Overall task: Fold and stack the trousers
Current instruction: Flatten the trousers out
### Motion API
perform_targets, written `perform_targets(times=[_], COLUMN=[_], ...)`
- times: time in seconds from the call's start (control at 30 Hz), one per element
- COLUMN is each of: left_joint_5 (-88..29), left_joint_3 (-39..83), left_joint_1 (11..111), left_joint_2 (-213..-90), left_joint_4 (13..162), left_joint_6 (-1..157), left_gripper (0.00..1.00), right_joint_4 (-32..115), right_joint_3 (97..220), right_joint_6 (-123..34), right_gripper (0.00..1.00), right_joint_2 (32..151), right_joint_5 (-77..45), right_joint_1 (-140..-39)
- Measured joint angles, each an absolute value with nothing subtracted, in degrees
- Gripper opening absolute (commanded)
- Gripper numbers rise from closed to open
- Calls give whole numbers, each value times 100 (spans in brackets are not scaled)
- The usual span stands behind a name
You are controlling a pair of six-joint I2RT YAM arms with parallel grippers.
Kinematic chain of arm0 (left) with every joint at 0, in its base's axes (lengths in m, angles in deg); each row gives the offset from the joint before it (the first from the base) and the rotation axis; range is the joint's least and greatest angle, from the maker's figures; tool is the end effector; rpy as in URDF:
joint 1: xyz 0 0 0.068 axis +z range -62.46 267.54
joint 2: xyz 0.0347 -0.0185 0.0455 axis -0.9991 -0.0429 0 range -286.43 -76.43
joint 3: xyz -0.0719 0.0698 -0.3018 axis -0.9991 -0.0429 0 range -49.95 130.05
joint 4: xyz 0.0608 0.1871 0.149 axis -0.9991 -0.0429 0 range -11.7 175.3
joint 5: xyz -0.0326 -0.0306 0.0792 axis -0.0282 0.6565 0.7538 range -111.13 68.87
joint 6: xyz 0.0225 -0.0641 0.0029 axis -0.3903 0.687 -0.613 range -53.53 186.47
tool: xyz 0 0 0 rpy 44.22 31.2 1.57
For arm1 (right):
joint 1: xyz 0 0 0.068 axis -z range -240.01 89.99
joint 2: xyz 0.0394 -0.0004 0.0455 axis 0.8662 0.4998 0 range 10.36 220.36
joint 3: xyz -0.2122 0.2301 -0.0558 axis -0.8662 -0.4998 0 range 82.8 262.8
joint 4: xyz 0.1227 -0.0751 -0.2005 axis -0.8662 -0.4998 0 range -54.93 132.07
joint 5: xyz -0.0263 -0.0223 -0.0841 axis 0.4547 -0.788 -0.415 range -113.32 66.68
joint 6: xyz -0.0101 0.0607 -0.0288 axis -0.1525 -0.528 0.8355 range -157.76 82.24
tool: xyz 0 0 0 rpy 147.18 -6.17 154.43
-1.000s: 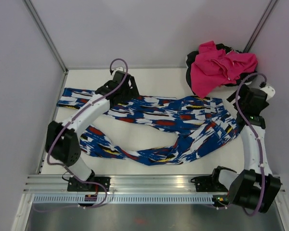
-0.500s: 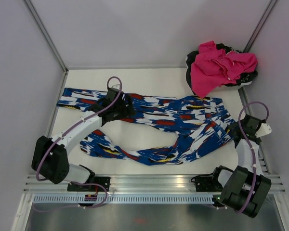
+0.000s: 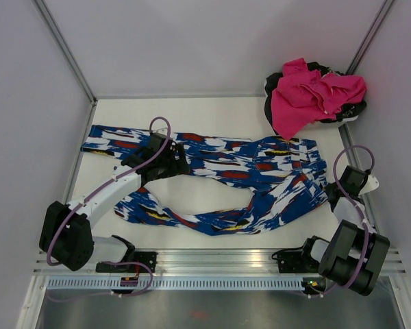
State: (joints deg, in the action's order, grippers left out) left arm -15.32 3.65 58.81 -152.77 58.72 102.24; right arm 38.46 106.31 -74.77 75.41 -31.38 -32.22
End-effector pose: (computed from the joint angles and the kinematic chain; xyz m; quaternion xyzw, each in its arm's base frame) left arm 0.2350 -0.1225 0.2846 -0.0751 0.9336 -0.1451 0.3190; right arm 0.1652 -0.0958 0.1971 0.5168 0.7642 -0.0342 0.3844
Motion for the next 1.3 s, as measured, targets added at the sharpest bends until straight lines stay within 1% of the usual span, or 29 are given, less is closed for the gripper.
perform_targets(times=[0.1, 0.2, 0.27, 0.33, 0.4, 0.43, 0.47, 0.53, 0.57, 0.7, 0.8, 0.9, 1.0, 1.23, 1.3], left_joint_5=[-1526, -1502, -1406, -1312, -1237, -1222, -1222, -1233, -1239, -1290, -1318, -1305, -1237, -1150, -1062], left_joint_3=[367, 385, 494, 721, 914, 992, 1056, 1172, 1233, 1403, 1408, 1408, 1443, 1856, 2044], left_joint_1=[5881, 5881, 5881, 5881, 5885, 5894, 5898, 5909, 5911, 5918, 5920, 5920, 5933, 5946, 5946], left_joint_2=[-15268, -15205, -15133, -15089, -15065, -15060, -15065, -15137, -15200, -15539, -15672, -15771, -16072, -17264, -17611], left_joint_4=[5762, 5552, 5310, 5067, 5023, 5028, 5028, 5017, 5017, 5021, 5015, 5032, 5067, 5251, 5277], left_joint_6=[10149, 10018, 9927, 9848, 9804, 9789, 9776, 9745, 9730, 9664, 9649, 9653, 9660, 9732, 9819], left_gripper=[91, 92, 92, 94, 95, 95, 95, 94, 94, 93, 94, 94, 92, 88, 83], right_joint_4=[3599, 2810, 2145, 1328, 718, 375, 268, -1, -108, -556, -587, -366, 235, 1837, 2219], right_joint_3=[10786, 11311, 11796, 12554, 13295, 13750, 13912, 14183, 14185, 13868, 13536, 13293, 13000, 12790, 12884], right_joint_6=[-7241, -6867, -6625, -6402, -6279, -6231, -6209, -6205, -6225, -6303, -6319, -6319, -6266, -6139, -6113], right_gripper=[0, 0, 0, 0, 0, 7, 7, 69, 98, 98, 98, 98, 98, 98, 98], right_joint_2=[7559, 7189, 6785, 6394, 6252, 6199, 6180, 6138, 6116, 6195, 6201, 6166, 6376, 7849, 8420], right_joint_5=[-3046, -3029, -3081, -3273, -3398, -3461, -3481, -3446, -3402, -3192, -3114, -3085, -2854, -2235, -2141], right_joint_1=[-3209, -3214, -3229, -3281, -3347, -3386, -3430, -3478, -3478, -3480, -3478, -3478, -3478, -3533, -3598])
